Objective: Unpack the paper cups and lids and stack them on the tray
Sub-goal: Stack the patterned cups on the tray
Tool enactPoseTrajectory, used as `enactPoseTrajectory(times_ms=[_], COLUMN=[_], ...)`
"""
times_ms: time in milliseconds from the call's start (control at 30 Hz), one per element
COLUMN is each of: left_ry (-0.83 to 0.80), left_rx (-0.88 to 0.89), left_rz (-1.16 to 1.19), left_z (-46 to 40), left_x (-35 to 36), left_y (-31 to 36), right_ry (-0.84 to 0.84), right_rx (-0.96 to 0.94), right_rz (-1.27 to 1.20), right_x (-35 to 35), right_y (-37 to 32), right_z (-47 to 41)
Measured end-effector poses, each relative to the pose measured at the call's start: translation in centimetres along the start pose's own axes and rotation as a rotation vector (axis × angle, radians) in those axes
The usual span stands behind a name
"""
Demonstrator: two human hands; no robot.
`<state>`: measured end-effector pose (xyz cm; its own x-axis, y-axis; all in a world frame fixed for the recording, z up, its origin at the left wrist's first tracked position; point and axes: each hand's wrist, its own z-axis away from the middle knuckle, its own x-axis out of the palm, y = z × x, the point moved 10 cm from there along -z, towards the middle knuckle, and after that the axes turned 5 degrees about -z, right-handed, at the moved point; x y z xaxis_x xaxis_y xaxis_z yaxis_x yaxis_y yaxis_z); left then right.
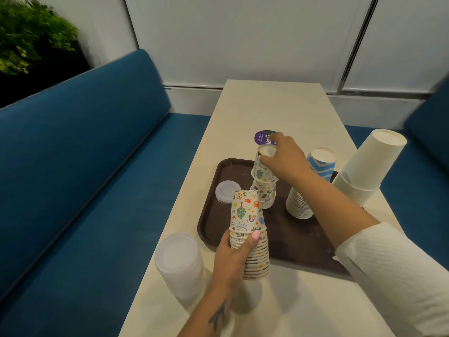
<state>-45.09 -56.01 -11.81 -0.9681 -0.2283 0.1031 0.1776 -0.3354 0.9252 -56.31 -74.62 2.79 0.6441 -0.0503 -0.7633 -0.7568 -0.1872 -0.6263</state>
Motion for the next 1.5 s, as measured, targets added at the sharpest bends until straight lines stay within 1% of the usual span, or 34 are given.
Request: enactPoseTrajectory(times_ms=[200,267,333,367,400,467,500,533,567,800,1033,1133,1233,1333,1400,1500], left_ry=[-0.003,0.001,0.009,0.014,0.019,0.016,0.013,0.011,0.008,-0.016,-0.036,-0.030,-0.027,-0.027,-0.019,-0.021], left_rx=[0.006,0.008,0.015,0.023,0.036,0.067,0.078,0.084,0.089,0.080,0.031,0.008,-0.024,-0.029,-0.031,-0.042], left_rz=[0.019,0.019,0.003,-0.010,-0.024,-0.036,-0.043,-0.049,-0.054,-0.066,-0.027,-0.025,-0.014,-0.016,-0.021,-0.019], left_z=[-0.3,-0.5,-0.6,-0.7,-0.7,-0.7,-0.7,-0.7,-0.7,-0.1,0.4,0.4,0.3,0.3,0.3,-0.1], left_x=[0.0,-0.1,-0.1,-0.2,-0.2,-0.2,-0.2,-0.2,-0.2,0.0,0.1,0.0,-0.2,-0.2,-0.4,-0.4], left_y=[0.4,0.6,0.8,1.0,1.2,1.7,1.8,1.9,2.0,2.2,1.6,1.2,0.5,0.1,0.0,-0.3], right_ry=[-0.122,-0.055,0.000,-0.045,-0.146,-0.416,-0.514,-0.559,-0.558,-0.482,-0.408,-0.302,-0.111,0.075,0.139,0.171], right_rx=[0.054,-0.015,-0.097,-0.115,-0.110,-0.038,0.002,0.028,0.043,0.150,0.178,0.181,0.132,0.076,0.047,0.034], right_rz=[0.108,0.044,-0.095,-0.150,-0.194,-0.286,-0.320,-0.337,-0.343,-0.469,-0.549,-0.578,-0.556,-0.468,-0.419,-0.358], right_x=[2.6,1.6,0.3,0.4,1.1,3.4,4.3,4.9,5.0,4.7,2.9,1.3,-1.1,-2.9,-3.1,-2.2], right_y=[1.8,0.5,-1.3,-2.0,-2.5,-2.7,-2.6,-2.4,-2.2,-1.1,-1.4,-1.5,-1.5,-1.2,-0.9,0.2], right_z=[0.5,1.3,2.8,3.6,4.5,6.6,7.5,8.0,8.1,7.3,5.2,3.7,1.7,0.6,0.4,0.3])
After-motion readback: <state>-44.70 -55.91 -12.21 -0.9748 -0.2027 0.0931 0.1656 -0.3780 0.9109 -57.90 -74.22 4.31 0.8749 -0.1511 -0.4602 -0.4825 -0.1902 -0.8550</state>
